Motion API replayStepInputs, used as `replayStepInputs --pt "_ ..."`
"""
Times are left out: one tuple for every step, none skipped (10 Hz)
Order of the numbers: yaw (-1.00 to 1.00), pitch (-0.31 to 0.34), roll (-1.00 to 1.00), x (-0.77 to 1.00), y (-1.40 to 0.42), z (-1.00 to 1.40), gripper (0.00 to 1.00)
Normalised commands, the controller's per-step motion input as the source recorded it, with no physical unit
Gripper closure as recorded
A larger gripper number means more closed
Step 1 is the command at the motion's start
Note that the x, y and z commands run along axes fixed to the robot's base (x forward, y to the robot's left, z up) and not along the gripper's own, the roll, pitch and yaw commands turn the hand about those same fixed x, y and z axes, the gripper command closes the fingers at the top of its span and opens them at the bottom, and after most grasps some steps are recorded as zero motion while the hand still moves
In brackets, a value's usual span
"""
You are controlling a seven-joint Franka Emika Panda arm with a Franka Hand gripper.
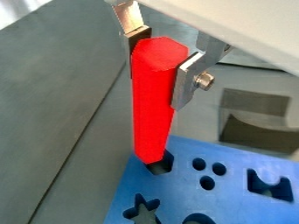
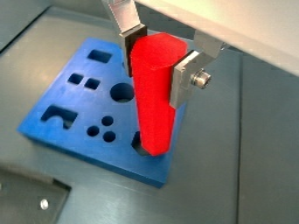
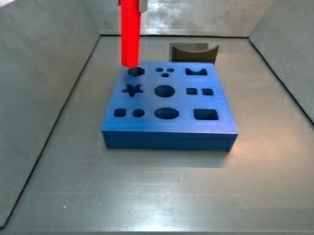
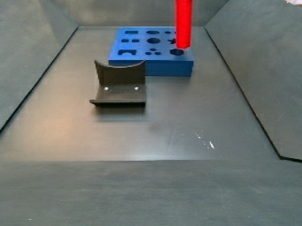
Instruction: Insert the hexagon object.
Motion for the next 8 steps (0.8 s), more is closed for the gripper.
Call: replayStepInputs --pt "-0.26 -0.121 -0.06 0.18 0.01 -0.21 1.0" --pt "-0.15 -0.18 0.0 0.11 0.0 -0.24 1.0" --pt "-0.15 -0.233 0.0 0.02 0.0 -0.23 1.0" --pt "-0.07 -0.156 0.11 0.0 -0.18 -0.14 1.0" --pt "-0.03 -0.096 0.11 0.0 -0.06 -0.13 1.0" --pt "-0.03 -0.086 0.11 0.0 -0.11 -0.18 1.0" --pt "-0.1 -0.126 0.01 0.15 -0.04 -0.32 1.0" --pt "-0.22 -0.166 0.0 0.12 0.02 -0.39 1.0"
